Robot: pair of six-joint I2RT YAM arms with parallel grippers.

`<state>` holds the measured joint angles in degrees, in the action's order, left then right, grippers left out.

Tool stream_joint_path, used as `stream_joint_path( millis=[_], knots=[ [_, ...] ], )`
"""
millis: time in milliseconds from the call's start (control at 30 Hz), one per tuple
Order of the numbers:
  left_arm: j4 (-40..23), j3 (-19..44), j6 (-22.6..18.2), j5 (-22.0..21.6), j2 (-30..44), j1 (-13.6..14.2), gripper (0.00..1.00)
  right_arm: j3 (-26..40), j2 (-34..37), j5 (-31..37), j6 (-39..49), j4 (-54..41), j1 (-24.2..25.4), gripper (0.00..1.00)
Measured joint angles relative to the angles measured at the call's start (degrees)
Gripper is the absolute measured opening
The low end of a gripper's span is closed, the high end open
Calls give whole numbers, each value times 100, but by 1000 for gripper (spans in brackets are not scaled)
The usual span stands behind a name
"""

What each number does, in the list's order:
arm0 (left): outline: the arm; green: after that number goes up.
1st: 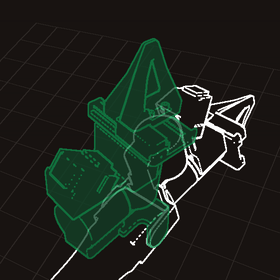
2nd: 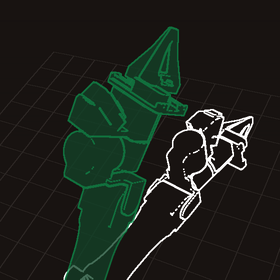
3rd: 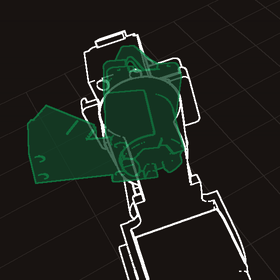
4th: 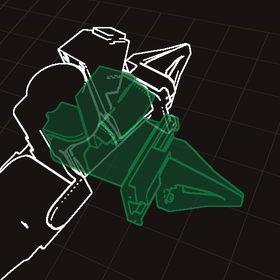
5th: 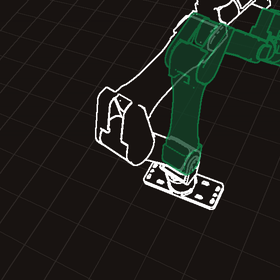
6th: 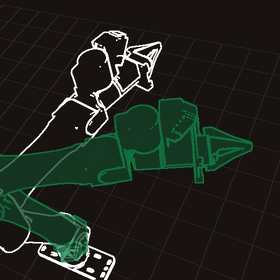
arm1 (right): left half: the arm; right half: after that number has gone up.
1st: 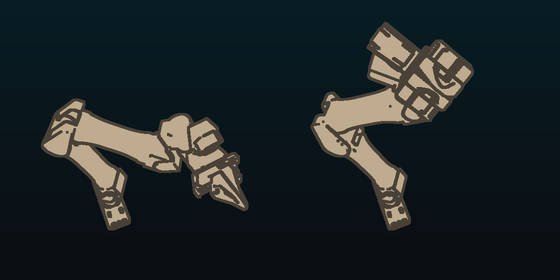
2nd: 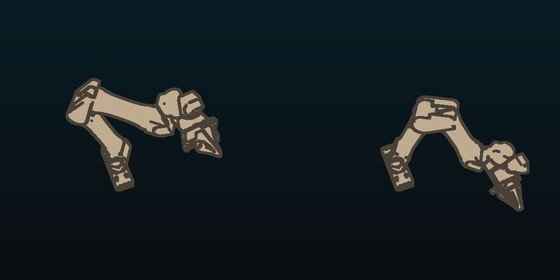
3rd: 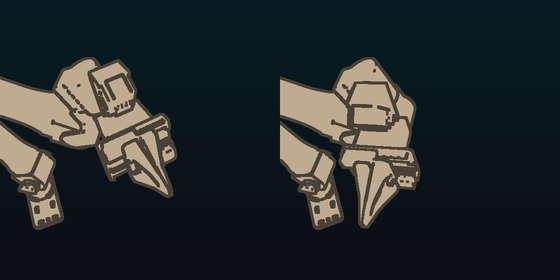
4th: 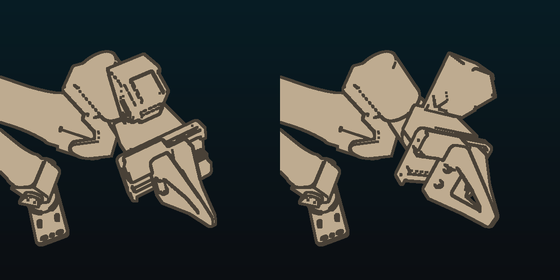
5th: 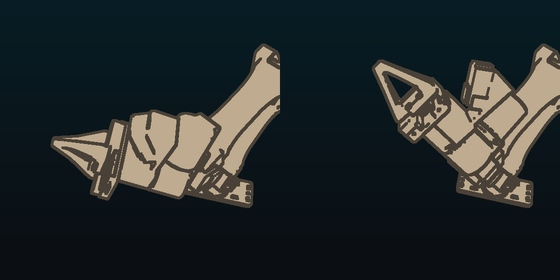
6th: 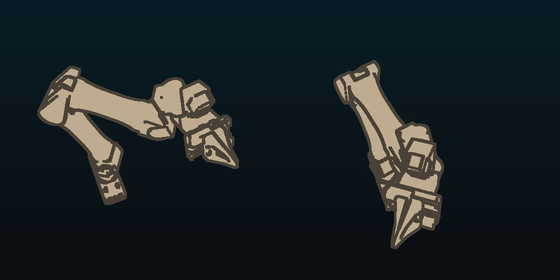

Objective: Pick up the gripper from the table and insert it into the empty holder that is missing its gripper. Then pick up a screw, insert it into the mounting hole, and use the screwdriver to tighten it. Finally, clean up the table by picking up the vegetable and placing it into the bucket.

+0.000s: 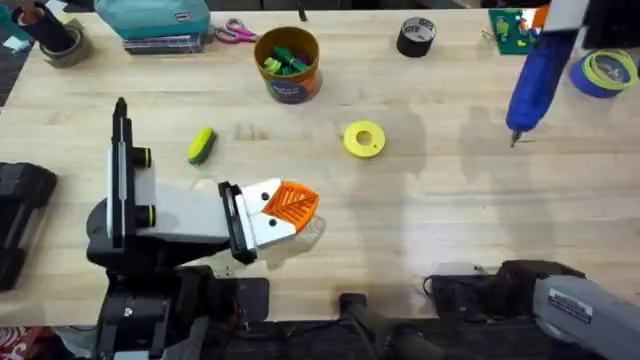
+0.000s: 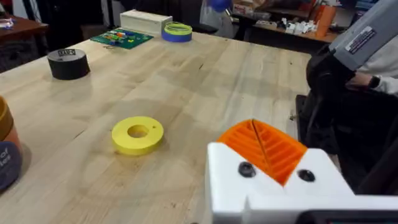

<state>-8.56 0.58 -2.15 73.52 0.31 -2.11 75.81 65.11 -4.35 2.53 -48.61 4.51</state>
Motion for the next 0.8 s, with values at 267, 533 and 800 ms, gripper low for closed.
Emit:
stream_joint_path(
  millis=[267,533,800],
  knots=[
    [0,0,0,-1,-1,0,4,0,-318,-1472,-223,1160,-2,25],
    [0,0,0,-1,-1,0,4,0,-295,-2784,-583,2606,-450,25],
    [0,0,0,1,0,0,4,0,-43,-3118,-879,3688,-1480,25]
  ],
)
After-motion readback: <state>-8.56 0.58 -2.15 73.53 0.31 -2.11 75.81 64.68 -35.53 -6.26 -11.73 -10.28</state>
